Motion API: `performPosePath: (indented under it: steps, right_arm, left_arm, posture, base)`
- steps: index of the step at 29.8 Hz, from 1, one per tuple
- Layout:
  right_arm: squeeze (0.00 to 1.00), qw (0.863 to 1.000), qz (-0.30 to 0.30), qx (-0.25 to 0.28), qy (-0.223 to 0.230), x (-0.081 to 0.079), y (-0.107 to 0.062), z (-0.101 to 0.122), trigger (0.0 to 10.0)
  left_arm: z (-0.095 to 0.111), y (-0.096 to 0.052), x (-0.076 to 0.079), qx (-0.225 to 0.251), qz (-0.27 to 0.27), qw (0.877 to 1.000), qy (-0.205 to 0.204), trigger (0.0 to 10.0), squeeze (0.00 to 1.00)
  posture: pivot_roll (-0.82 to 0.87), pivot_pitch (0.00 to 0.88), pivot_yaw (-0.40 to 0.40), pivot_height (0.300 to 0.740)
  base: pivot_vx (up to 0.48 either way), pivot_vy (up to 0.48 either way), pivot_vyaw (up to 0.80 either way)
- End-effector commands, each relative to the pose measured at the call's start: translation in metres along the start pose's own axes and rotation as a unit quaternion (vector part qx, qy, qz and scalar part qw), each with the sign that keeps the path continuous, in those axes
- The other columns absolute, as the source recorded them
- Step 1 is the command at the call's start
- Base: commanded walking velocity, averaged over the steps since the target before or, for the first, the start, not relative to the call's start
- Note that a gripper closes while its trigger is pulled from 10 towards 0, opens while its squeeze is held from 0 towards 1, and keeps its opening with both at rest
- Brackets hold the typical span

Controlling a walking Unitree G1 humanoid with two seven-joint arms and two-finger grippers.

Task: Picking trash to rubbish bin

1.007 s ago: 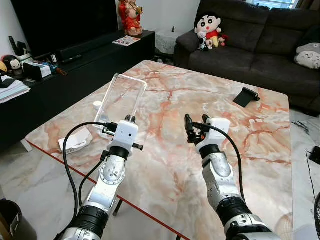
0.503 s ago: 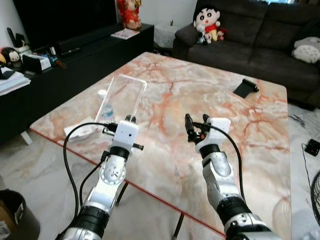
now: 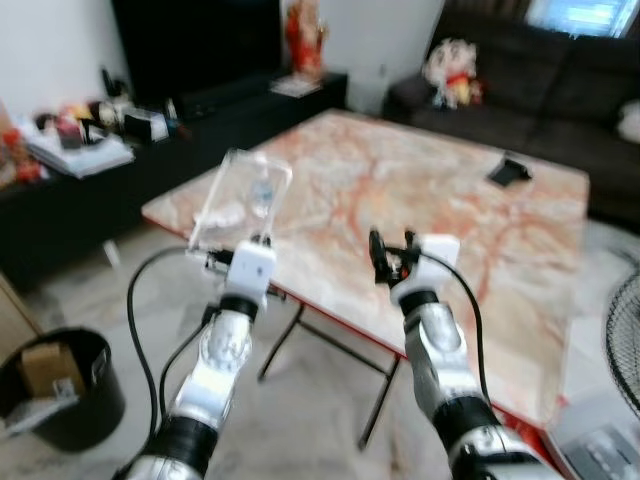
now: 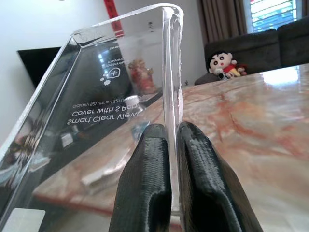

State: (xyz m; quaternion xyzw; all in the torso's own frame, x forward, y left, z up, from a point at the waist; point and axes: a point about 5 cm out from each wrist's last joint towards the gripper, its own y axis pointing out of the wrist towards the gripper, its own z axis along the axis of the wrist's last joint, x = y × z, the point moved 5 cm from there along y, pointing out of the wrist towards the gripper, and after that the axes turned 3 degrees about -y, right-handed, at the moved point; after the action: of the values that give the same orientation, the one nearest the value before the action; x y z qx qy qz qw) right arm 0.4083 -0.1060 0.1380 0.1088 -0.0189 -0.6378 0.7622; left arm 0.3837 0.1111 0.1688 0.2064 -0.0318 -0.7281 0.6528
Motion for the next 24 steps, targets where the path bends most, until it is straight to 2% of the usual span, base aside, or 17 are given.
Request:
performPosePath:
  steps: [1,8,12,13,14,15,17,18,19,20,21,24]
  right_arm:
    - [0.00,1.000,0.003,-0.008,0.001,0.001,0.000,-0.003,10.0]
    - [0.00,0.999,0.017,-0.039,0.000,0.001,-0.007,-0.018,10.0]
    - [0.00,0.998,0.014,-0.062,-0.007,0.008,-0.012,-0.028,10.0]
    - [0.00,0.997,0.010,-0.077,-0.013,0.015,-0.017,-0.035,10.0]
    - [0.00,0.993,-0.007,-0.116,-0.025,0.032,-0.029,-0.052,10.0]
    - [0.00,0.993,-0.007,-0.116,-0.025,0.032,-0.029,-0.052,10.0]
    - [0.00,0.985,-0.031,-0.170,-0.029,0.053,-0.050,-0.076,10.0]
    - [0.00,0.985,-0.031,-0.170,-0.029,0.053,-0.050,-0.076,10.0]
    - [0.00,0.977,-0.048,-0.209,-0.024,0.066,-0.067,-0.093,10.0]
    - [0.00,0.977,-0.048,-0.209,-0.024,0.066,-0.067,-0.093,10.0]
    - [0.00,0.973,-0.056,-0.224,-0.023,0.072,-0.074,-0.099,10.0]
    - [0.00,0.953,-0.103,-0.286,-0.012,0.096,-0.108,-0.122,10.0]
  left_arm:
    - [0.002,0.000,0.002,0.003,-0.001,1.000,-0.005,10.0,0.00]
    - [-0.003,-0.003,-0.001,-0.005,0.004,1.000,-0.008,10.0,0.00]
    - [-0.013,-0.007,-0.004,-0.025,0.008,1.000,-0.015,10.0,0.00]
    - [-0.020,-0.011,-0.005,-0.039,0.010,0.999,-0.017,10.0,0.00]
    - [-0.039,-0.021,-0.009,-0.073,0.017,0.997,-0.036,10.0,0.00]
    - [-0.039,-0.021,-0.009,-0.073,0.017,0.997,-0.036,10.0,0.00]
    - [-0.068,-0.037,-0.015,-0.128,0.033,0.990,-0.051,10.0,0.00]
    - [-0.068,-0.037,-0.015,-0.128,0.033,0.990,-0.051,10.0,0.00]
    - [-0.089,-0.052,-0.018,-0.172,0.037,0.983,-0.055,10.0,0.00]
    - [-0.089,-0.052,-0.018,-0.172,0.037,0.983,-0.055,10.0,0.00]
    - [-0.098,-0.058,-0.018,-0.192,0.036,0.979,-0.055,10.0,0.00]
    - [-0.130,-0.087,-0.023,-0.257,0.048,0.963,-0.064,10.0,0.00]
  posture:
    - [0.00,0.001,-0.049,0.740]
    - [-0.01,0.009,-0.056,0.740]
    - [-0.01,0.011,-0.059,0.740]
    - [-0.01,0.011,-0.059,0.740]
    - [-0.01,0.015,-0.060,0.740]
    - [-0.01,0.015,-0.060,0.740]
    - [-0.01,0.018,-0.064,0.740]
    - [-0.01,0.018,-0.064,0.740]
    - [-0.01,0.019,-0.066,0.740]
    - [-0.01,0.019,-0.066,0.740]
    - [-0.01,0.019,-0.066,0.740]
    - [-0.01,0.021,-0.067,0.740]
  base:
    - [-0.285,0.000,0.00]
    - [-0.280,0.000,0.00]
    - [0.000,0.000,0.00]
    - [0.000,0.000,0.00]
    - [0.000,0.000,0.00]
    - [0.000,0.000,0.00]
    - [0.000,0.000,0.00]
    - [0.000,0.000,0.00]
    - [0.000,0.000,0.00]
    - [0.000,0.000,0.00]
    - [0.000,0.000,0.00]
    - [0.000,0.000,0.00]
